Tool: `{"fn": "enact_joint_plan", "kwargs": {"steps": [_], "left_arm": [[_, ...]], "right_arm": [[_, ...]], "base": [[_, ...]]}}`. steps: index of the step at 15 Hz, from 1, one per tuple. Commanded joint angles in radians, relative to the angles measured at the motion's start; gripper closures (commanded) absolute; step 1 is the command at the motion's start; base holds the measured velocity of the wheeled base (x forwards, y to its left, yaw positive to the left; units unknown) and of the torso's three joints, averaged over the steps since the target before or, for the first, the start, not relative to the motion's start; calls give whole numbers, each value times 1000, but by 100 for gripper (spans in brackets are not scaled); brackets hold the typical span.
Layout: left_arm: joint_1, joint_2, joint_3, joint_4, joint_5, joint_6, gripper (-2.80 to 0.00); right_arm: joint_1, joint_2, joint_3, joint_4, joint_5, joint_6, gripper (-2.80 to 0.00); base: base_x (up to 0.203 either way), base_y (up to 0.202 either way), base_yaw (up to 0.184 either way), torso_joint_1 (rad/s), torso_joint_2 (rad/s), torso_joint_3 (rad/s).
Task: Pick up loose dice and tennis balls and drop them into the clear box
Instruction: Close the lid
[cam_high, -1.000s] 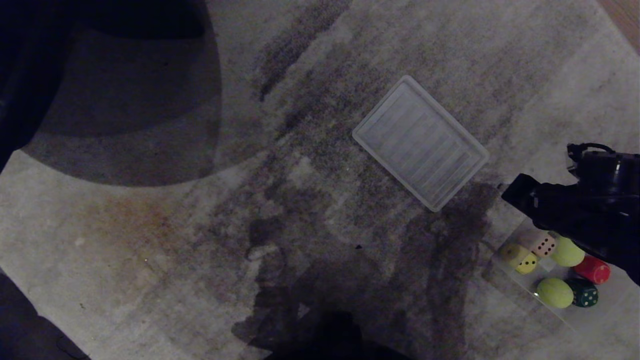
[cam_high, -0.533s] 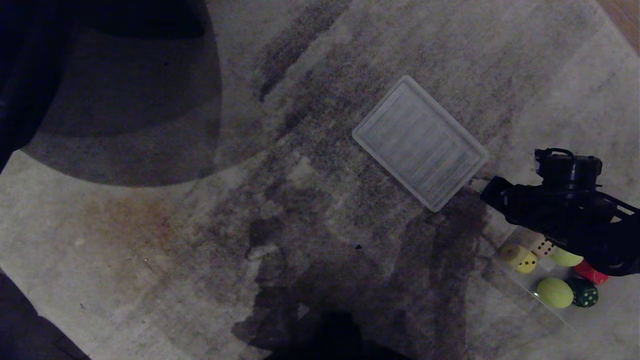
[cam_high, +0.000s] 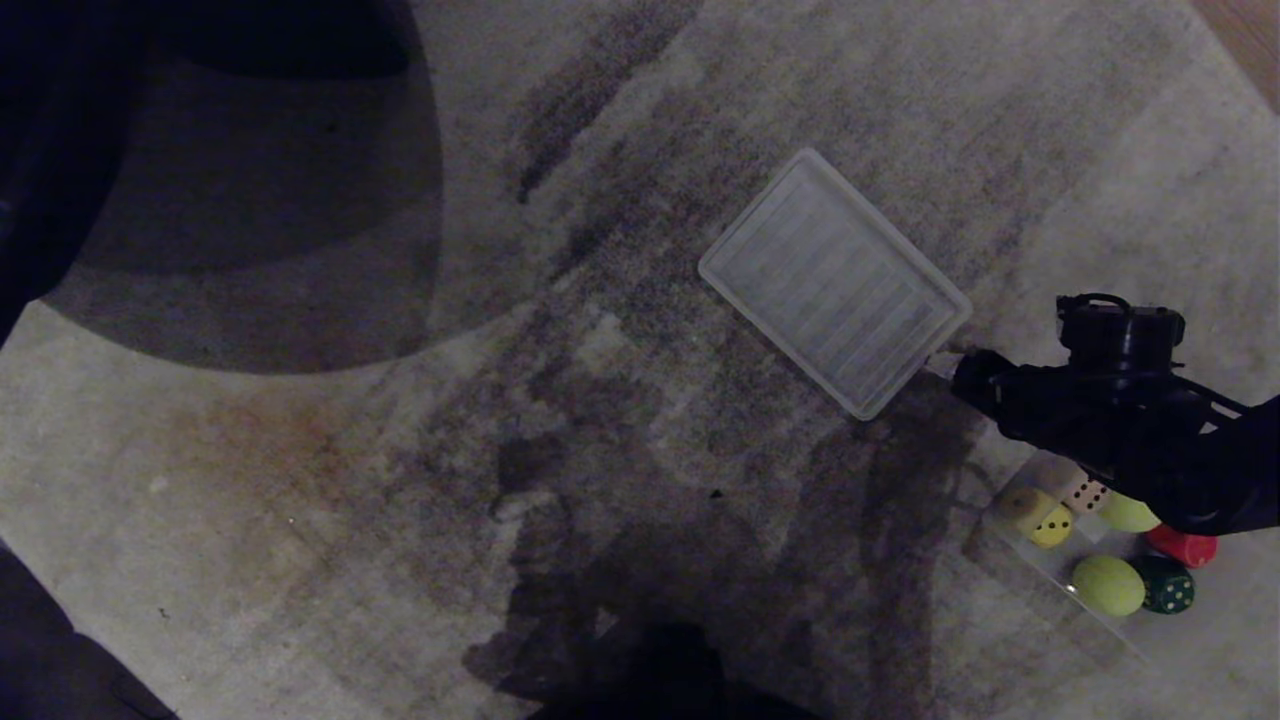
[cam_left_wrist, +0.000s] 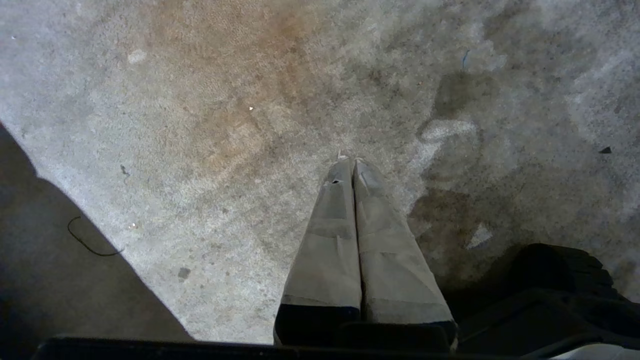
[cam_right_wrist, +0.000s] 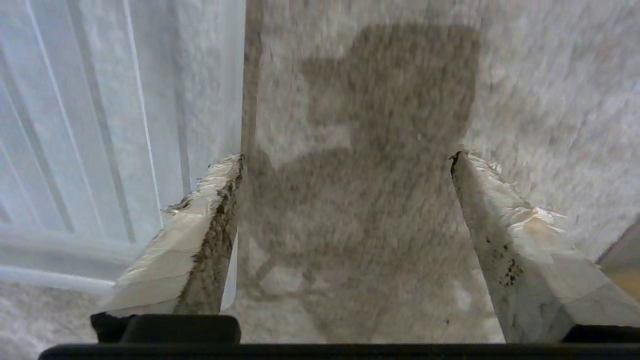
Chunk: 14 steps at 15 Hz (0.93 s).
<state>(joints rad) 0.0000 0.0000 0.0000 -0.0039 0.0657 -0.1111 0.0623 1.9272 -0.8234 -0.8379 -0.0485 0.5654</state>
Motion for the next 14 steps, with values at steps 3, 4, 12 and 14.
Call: {"fn": "enact_joint_plan", "kwargs": {"steps": [3,4,12,14], "left_arm": [[0,2,2,-1,0,-1,0],[0,2,2,-1,0,-1,0],[0,2,2,-1,0,-1,0],[0,2,2,-1,0,0,0]], "right_arm": [[1,-32,-12,-5,3,1,-280],[1,-49,-11,-3,3,-2,-280],[2,-55,-15,23,51,-2,-280],[2,-25,-25,22,53,-1,-280]], "base": [[0,0,0,0,0,0],[0,0,0,0,0,0],[0,0,0,0,0,0],[0,0,0,0,0,0]]}}
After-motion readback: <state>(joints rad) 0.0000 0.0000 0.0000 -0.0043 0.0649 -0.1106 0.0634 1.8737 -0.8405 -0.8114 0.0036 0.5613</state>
